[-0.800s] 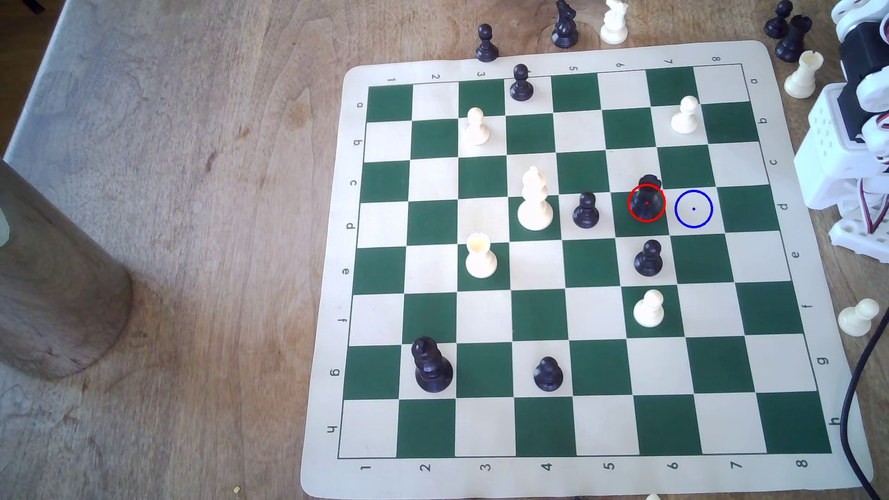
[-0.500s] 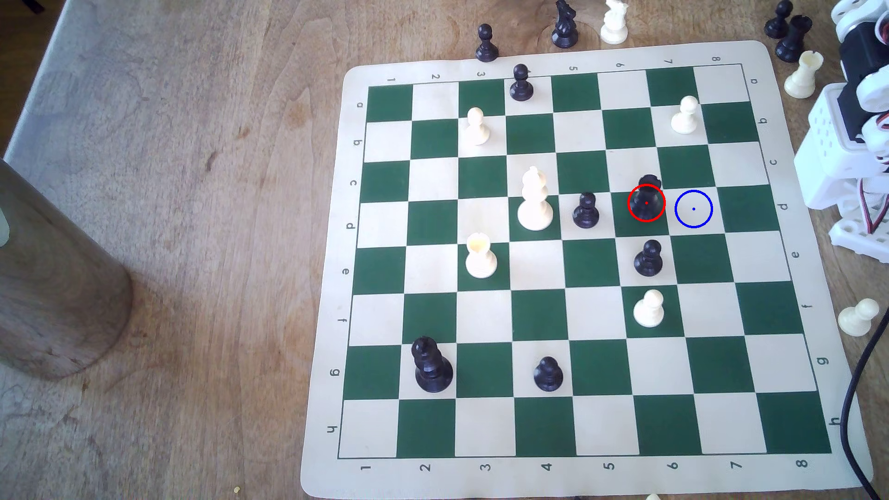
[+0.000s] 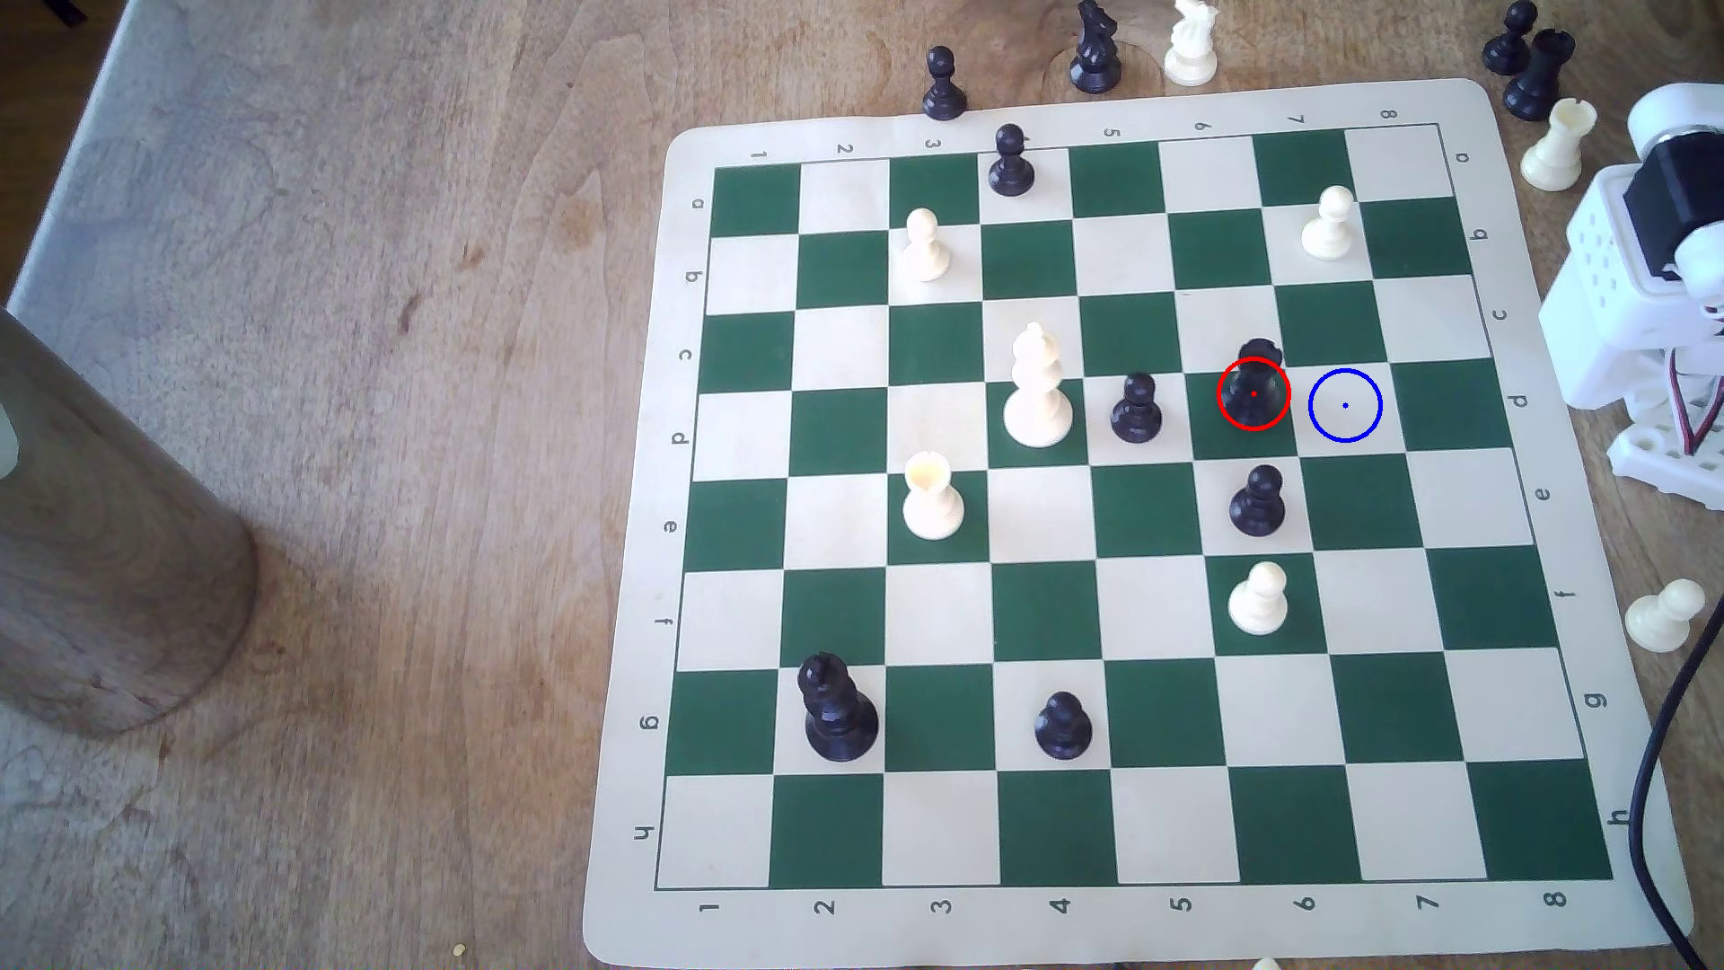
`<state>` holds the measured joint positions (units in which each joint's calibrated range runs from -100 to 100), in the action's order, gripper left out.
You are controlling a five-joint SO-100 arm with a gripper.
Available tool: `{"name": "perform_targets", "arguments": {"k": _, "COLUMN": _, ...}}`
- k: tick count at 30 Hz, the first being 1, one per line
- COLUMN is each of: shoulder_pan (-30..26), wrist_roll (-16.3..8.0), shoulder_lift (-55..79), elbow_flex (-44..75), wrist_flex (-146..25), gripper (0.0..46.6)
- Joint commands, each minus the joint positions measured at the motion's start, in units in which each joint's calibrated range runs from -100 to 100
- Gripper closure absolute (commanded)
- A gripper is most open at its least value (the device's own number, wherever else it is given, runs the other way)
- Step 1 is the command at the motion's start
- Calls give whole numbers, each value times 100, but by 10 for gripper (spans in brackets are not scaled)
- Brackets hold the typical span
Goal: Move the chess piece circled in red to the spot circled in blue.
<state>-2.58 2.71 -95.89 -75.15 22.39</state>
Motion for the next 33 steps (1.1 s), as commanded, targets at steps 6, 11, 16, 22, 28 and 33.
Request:
{"name": "perform_targets", "arguments": {"k": 6, "shoulder_pan": 512, "wrist_roll": -29, "shoulder_lift": 22, "elbow_flex": 2492, "wrist_flex": -6473, "gripper": 464}}
{"name": "perform_targets", "arguments": {"k": 11, "shoulder_pan": 1427, "wrist_roll": -552, "shoulder_lift": 22, "elbow_flex": 3263, "wrist_flex": -9078, "gripper": 419}}
{"name": "perform_targets", "arguments": {"k": 16, "shoulder_pan": 1294, "wrist_roll": -723, "shoulder_lift": 345, "elbow_flex": 3045, "wrist_flex": -10142, "gripper": 440}}
{"name": "perform_targets", "arguments": {"k": 22, "shoulder_pan": 888, "wrist_roll": -1363, "shoulder_lift": 642, "elbow_flex": 2401, "wrist_flex": -9880, "gripper": 387}}
{"name": "perform_targets", "arguments": {"k": 28, "shoulder_pan": 724, "wrist_roll": -1880, "shoulder_lift": 2204, "elbow_flex": 2764, "wrist_flex": -10036, "gripper": 362}}
{"name": "perform_targets", "arguments": {"k": 33, "shoulder_pan": 661, "wrist_roll": -2164, "shoulder_lift": 3027, "elbow_flex": 2954, "wrist_flex": -10151, "gripper": 325}}
